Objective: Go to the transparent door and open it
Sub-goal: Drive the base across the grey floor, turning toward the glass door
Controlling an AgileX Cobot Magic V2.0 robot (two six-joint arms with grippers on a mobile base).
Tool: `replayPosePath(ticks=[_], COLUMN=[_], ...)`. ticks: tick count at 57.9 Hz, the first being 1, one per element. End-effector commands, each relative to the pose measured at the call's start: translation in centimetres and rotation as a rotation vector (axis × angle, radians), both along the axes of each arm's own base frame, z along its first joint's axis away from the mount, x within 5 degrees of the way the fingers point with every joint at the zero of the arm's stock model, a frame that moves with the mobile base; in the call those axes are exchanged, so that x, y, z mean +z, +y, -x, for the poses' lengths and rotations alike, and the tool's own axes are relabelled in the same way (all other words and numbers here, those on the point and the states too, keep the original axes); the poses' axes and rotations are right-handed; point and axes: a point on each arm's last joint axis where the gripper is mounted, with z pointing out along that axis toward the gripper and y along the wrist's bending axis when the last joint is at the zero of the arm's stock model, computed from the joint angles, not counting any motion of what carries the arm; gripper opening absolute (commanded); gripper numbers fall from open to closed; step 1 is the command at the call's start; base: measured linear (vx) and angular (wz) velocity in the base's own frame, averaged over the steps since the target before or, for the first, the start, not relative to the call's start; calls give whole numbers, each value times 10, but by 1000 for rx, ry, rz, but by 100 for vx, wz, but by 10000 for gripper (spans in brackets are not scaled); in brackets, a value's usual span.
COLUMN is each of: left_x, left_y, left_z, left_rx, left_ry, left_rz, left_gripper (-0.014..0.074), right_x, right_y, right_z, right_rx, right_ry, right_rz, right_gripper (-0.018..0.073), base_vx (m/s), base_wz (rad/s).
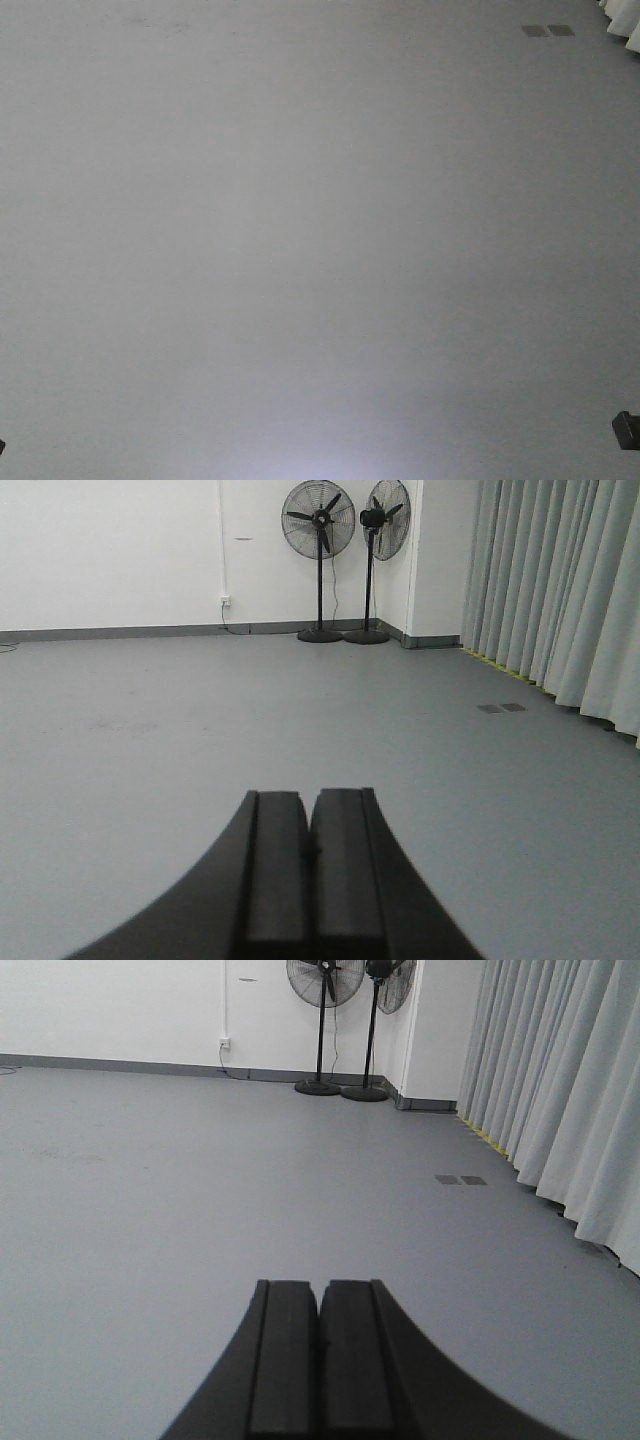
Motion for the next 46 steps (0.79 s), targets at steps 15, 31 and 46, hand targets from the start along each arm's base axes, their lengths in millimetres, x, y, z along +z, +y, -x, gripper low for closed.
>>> replayPosePath(ticks=[15,31,46], left_x=[-2,-2,-2], left_y=[1,1,1], left_z=[0,0,0], left_rx=[7,7,7], left_ry=[-60,-60,-60], left_rz=[23,23,23], left_gripper=[-5,-5,-5], right_x=[4,4,4], right_y=[0,0,0], right_z=[0,0,0], right_rx=[-4,-4,-4], right_ry=[-83,-83,-83], right_rz=[14,14,14], right_gripper=[-5,-5,-5], base_vx=[0,3,11], base_wz=[0,0,3])
